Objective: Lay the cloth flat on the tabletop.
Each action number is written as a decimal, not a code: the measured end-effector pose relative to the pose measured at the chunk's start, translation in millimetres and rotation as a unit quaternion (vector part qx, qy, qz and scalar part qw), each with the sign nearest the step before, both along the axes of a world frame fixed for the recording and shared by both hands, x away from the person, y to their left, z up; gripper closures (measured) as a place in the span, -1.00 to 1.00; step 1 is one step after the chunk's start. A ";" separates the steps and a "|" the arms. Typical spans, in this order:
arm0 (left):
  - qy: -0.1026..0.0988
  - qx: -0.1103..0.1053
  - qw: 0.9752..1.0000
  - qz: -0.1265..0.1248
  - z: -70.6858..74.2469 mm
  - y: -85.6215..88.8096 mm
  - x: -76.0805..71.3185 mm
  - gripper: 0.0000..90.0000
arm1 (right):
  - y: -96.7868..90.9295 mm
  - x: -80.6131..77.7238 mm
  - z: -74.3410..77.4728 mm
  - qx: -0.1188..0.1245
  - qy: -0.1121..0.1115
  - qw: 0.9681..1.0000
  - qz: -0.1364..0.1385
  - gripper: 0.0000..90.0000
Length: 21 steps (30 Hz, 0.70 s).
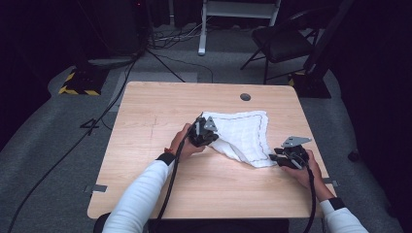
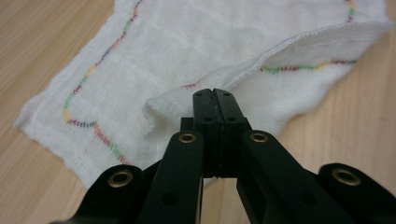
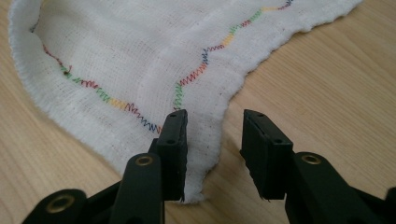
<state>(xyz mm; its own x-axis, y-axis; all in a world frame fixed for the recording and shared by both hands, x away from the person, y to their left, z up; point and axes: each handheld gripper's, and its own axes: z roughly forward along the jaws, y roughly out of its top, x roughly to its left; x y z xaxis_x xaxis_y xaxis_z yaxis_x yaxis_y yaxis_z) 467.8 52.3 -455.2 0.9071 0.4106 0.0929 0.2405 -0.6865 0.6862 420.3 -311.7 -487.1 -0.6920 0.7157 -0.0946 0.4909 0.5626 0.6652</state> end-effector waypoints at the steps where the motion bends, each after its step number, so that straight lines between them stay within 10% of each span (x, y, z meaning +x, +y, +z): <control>1: 0.003 -0.002 1.000 -0.004 1.2 4.1 -4.4 0.98 | 0.2 -1.8 0.1 -0.002 0.000 1.000 0.002 0.36; 21: 0.063 0.014 0.996 -0.053 -14.8 55.2 -93.8 1.00 | -1.8 -48.9 4.5 -0.024 0.010 1.000 0.016 0.32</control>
